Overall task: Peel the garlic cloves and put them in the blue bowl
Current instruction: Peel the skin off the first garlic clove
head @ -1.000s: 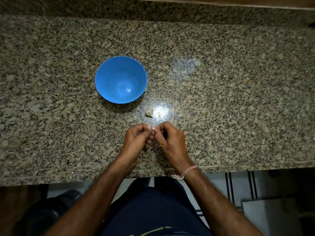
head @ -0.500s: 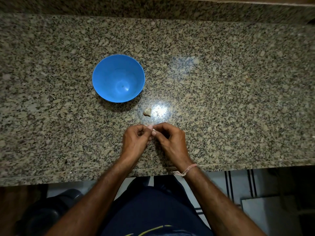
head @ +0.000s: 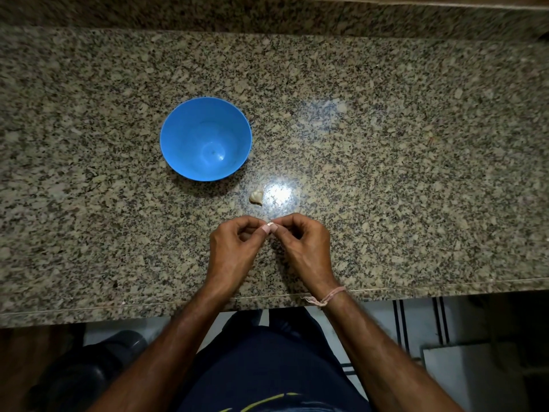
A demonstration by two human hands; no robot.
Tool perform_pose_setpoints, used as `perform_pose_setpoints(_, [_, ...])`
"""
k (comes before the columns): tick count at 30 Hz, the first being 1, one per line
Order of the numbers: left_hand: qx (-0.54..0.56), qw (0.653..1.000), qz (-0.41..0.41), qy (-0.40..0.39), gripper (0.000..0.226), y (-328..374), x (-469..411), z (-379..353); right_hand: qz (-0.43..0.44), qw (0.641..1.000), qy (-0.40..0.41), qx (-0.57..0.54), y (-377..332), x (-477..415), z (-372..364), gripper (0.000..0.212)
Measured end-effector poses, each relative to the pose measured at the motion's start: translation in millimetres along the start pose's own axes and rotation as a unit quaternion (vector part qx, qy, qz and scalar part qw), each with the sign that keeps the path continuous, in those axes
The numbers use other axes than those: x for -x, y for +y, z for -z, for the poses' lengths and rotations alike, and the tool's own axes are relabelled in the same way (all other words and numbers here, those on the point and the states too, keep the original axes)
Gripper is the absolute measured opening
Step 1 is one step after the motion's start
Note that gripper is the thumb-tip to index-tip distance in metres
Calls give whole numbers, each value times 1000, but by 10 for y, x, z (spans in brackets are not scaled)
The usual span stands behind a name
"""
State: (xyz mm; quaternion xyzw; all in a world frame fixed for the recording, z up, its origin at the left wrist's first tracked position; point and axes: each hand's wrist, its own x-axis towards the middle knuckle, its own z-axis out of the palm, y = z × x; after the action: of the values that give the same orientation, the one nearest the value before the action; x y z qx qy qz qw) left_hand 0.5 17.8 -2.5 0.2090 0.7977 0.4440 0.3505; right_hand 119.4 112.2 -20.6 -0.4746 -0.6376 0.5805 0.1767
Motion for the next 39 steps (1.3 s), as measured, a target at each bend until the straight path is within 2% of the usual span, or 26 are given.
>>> perform_pose_setpoints(5, [22, 1000, -7, -21, 9, 8, 3, 45, 3, 1000, 4, -1, 0, 7, 5, 10])
perform_pose_setpoints(14, [-18, 999, -25, -20, 6, 10, -11, 104, 37, 999, -9, 28, 15, 39, 18, 9])
perform_pose_setpoints(22, [-15, 999, -24, -17, 1, -5, -17, 99, 19, 999, -28, 2, 33, 36, 34, 10])
perform_pose_setpoints(27, [-16, 1000, -18, -3, 2, -3, -22, 61, -62, 990, -75, -99, -9, -6, 64, 14])
perform_pose_setpoints(31, [-43, 999, -10, -3, 6, -67, -52, 37, -132, 972, -73, -180, -25, 4, 62, 16])
perform_pose_setpoints(36, [-60, 998, 6, 3, 7, -97, -81, 8, -144, 970, -80, -177, 36, -24, 96, 19])
perform_pose_setpoints(39, [8, 1000, -9, -26, 7, -37, -63, 10, -121, 980, -81, -134, 41, -29, 100, 18])
